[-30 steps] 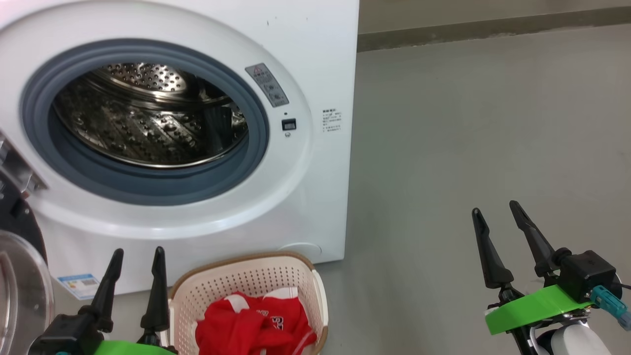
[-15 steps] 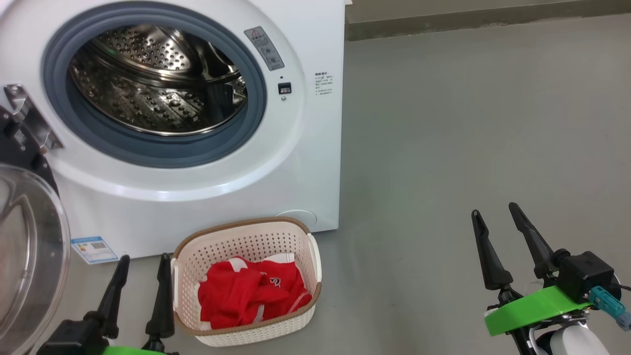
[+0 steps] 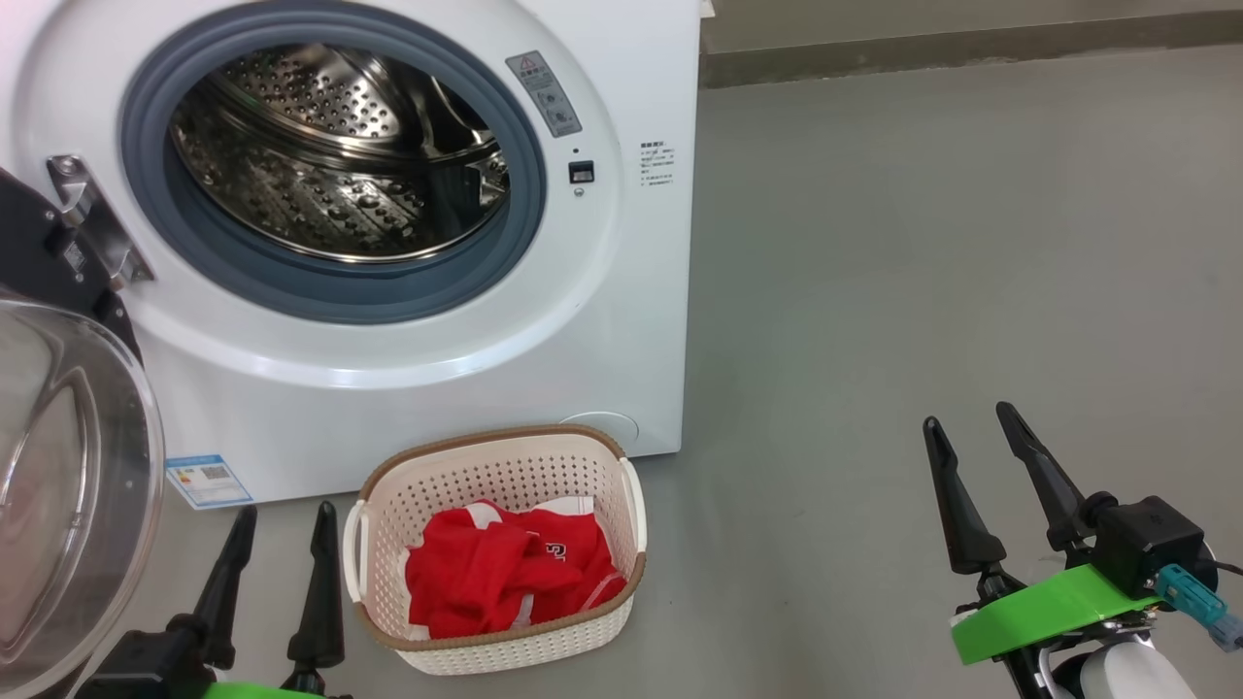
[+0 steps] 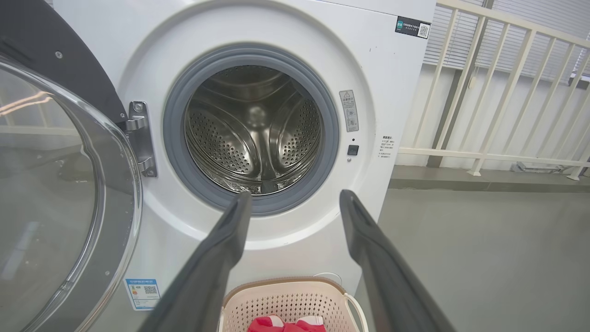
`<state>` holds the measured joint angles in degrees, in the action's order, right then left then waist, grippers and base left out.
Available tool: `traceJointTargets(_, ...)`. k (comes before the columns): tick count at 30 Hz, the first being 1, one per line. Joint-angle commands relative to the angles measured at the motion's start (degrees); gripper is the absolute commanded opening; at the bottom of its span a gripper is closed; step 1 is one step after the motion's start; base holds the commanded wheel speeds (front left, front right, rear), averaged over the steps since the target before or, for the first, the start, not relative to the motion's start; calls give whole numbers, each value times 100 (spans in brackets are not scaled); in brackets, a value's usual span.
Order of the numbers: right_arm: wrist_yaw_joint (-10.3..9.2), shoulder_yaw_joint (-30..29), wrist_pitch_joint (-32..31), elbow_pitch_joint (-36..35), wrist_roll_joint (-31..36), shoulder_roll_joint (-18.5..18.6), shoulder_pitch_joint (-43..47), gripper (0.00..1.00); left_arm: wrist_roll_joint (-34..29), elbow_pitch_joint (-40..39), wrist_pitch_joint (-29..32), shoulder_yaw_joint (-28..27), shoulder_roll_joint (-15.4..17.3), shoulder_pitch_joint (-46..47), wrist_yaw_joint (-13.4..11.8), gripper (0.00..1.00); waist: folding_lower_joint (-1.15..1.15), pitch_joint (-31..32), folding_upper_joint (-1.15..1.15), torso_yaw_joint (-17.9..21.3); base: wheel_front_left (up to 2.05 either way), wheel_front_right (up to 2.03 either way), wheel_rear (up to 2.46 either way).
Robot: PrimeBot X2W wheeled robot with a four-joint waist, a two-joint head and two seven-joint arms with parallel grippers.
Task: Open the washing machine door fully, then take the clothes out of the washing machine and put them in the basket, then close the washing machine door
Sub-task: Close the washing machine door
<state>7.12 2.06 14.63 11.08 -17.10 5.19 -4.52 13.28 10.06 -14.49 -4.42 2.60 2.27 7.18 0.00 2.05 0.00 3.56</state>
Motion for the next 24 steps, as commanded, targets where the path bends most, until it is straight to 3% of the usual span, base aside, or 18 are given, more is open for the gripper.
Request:
traceJointTargets(1, 36, 125, 37, -125, -17, 70, -34, 100, 1, -107, -51, -180, 54, 109, 30, 100, 0, -6, 0, -39, 0, 0, 0)
traceJointTargets(15, 36, 235, 37, -129, -37, 61, -39, 100, -96, -96, -51, -280, 62, 180, 29, 100, 0, -70, 0, -543, 0, 0, 0)
traceJointTargets(24, 36, 376, 37, -188, -53, 123, -65, 100, -159, -159, -51, -346, 50, 119, -38, 100, 0, -69, 0, -1144, 0, 0, 0)
